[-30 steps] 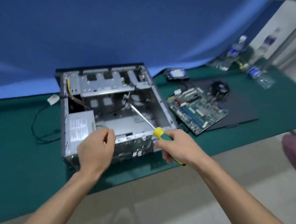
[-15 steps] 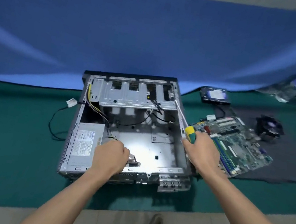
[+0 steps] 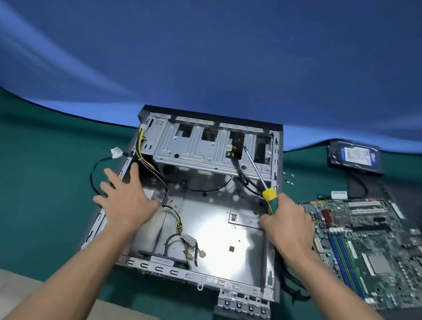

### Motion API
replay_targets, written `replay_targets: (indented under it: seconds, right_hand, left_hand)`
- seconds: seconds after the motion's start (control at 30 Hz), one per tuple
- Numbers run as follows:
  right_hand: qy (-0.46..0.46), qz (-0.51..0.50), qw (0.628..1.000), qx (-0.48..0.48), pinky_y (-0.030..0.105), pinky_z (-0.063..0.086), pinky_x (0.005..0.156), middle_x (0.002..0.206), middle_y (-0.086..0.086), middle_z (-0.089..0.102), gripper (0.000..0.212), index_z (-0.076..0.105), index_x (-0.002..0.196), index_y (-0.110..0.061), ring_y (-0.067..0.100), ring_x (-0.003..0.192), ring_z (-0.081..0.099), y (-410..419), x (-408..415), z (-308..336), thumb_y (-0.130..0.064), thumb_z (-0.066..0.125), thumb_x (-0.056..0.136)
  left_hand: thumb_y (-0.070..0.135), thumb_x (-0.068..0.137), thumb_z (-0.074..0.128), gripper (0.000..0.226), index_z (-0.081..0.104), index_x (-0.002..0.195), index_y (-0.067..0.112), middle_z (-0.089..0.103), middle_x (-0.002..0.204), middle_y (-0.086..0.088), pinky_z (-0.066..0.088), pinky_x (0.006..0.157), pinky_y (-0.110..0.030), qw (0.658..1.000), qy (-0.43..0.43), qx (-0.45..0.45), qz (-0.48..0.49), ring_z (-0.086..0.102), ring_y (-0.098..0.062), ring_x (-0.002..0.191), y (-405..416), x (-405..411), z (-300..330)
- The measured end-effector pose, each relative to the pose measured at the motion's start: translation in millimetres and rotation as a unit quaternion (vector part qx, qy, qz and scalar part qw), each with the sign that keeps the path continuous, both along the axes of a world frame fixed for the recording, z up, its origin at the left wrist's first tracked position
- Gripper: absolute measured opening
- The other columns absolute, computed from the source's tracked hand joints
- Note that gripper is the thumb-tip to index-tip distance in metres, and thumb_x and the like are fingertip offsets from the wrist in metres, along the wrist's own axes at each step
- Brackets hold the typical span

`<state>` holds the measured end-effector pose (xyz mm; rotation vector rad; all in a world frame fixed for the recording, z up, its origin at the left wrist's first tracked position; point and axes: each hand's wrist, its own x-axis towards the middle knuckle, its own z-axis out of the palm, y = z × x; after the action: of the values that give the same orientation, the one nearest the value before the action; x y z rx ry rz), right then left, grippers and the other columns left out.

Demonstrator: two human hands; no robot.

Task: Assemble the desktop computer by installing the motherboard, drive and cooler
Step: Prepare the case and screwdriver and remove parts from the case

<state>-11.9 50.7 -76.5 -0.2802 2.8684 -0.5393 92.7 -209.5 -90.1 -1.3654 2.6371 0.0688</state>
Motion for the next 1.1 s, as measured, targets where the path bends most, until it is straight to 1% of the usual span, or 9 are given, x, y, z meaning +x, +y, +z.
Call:
replay_targets:
  seconds: [0.13, 0.3, 0.47, 0.63, 0.77, 0.83, 0.9, 0.97, 1.1]
  right_hand:
    - [0.022, 0.006, 1.000, -0.015, 0.029, 0.035, 0.056, 0.068, 0.000, 0.057, 0.016, 0.050, 0.087, -0.019, 0.027, 0.063, 0.053, 2, 4, 1, -0.018, 0.065, 0.081]
    - [0.025, 0.011, 1.000, -0.010, 0.029, 0.035, 0.057, 0.066, -0.002, 0.053, 0.020, 0.045, 0.085, -0.022, 0.027, 0.064, 0.052, -4, 15, 1, -0.020, 0.064, 0.080]
    - [0.029, 0.012, 0.999, -0.007, 0.030, 0.034, 0.059, 0.070, 0.000, 0.053, 0.018, 0.045, 0.086, -0.020, 0.027, 0.066, 0.049, -24, 26, 5, -0.018, 0.061, 0.079]
    - [0.012, 0.010, 1.000, 0.005, 0.030, 0.033, 0.059, 0.071, 0.000, 0.051, 0.014, 0.049, 0.091, -0.019, 0.027, 0.066, 0.046, -50, 44, 4, -0.018, 0.058, 0.081]
    - [0.009, 0.005, 1.000, 0.003, 0.030, 0.033, 0.059, 0.071, 0.000, 0.053, 0.014, 0.047, 0.088, -0.019, 0.028, 0.066, 0.048, -59, 44, 4, -0.017, 0.058, 0.080]
    - [0.002, 0.005, 1.000, 0.004, 0.030, 0.033, 0.059, 0.071, 0.000, 0.054, 0.014, 0.046, 0.086, -0.020, 0.028, 0.067, 0.049, -59, 43, 5, -0.018, 0.059, 0.080]
    - [-0.010, 0.006, 1.000, 0.004, 0.030, 0.032, 0.058, 0.070, -0.001, 0.053, 0.011, 0.048, 0.086, -0.020, 0.028, 0.066, 0.048, -56, 42, 5, -0.020, 0.058, 0.082]
    - [-0.028, 0.012, 0.999, -0.012, 0.030, 0.033, 0.056, 0.068, -0.003, 0.055, 0.012, 0.050, 0.082, -0.020, 0.026, 0.065, 0.051, -51, 39, 5, -0.028, 0.059, 0.085]
    - [-0.064, -0.031, 0.992, -0.103, 0.027, 0.036, 0.050, 0.063, -0.002, 0.061, 0.036, 0.061, 0.079, -0.018, 0.022, 0.061, 0.057, -23, 25, 4, -0.052, 0.056, 0.088]
  left_hand:
    - [0.055, 0.072, 0.062, 0.080, 0.026, 0.138, 0.029, 0.033, 0.131, -0.024, 0.033, 0.091, -0.049, 1.000, 0.023, -0.012, -0.012, 0.039, -0.041, 0.111, -3, 7, 4]
    - [0.049, 0.072, 0.065, 0.071, 0.037, 0.135, 0.030, 0.036, 0.129, -0.024, 0.033, 0.089, -0.045, 0.998, 0.055, -0.025, -0.010, 0.041, -0.037, 0.107, -3, 22, 3]
    - [0.048, 0.073, 0.065, 0.069, 0.039, 0.134, 0.029, 0.036, 0.129, -0.025, 0.032, 0.089, -0.046, 0.997, 0.070, -0.016, -0.005, 0.040, -0.037, 0.108, -23, 37, 6]
    - [0.048, 0.072, 0.065, 0.068, 0.041, 0.132, 0.028, 0.036, 0.128, -0.023, 0.034, 0.087, -0.045, 0.998, 0.051, -0.031, -0.013, 0.040, -0.037, 0.107, -49, 50, 5]
    - [0.052, 0.074, 0.061, 0.059, 0.047, 0.121, 0.019, 0.035, 0.125, -0.020, 0.033, 0.085, -0.043, 0.999, 0.021, -0.028, -0.017, 0.039, -0.036, 0.105, -57, 49, 5]
    - [0.053, 0.077, 0.058, 0.057, 0.046, 0.119, 0.015, 0.030, 0.134, -0.025, 0.033, 0.091, -0.045, 0.999, -0.018, -0.041, -0.022, 0.037, -0.039, 0.114, -55, 46, 4]
    - [0.047, 0.081, 0.056, 0.055, 0.042, 0.123, 0.015, 0.018, 0.146, -0.031, 0.026, 0.103, -0.052, 0.994, -0.045, -0.071, -0.064, 0.024, -0.044, 0.132, -45, 38, 4]
    - [0.043, 0.084, 0.054, 0.051, 0.040, 0.125, 0.016, 0.016, 0.150, -0.027, 0.019, 0.109, -0.053, 0.988, -0.033, -0.078, -0.132, 0.018, -0.041, 0.138, -28, 25, 5]
    - [0.032, 0.091, 0.047, 0.034, 0.053, 0.117, 0.011, 0.044, 0.131, -0.013, 0.037, 0.097, -0.035, 0.961, 0.100, 0.017, -0.257, 0.043, -0.023, 0.114, 26, -18, 9]
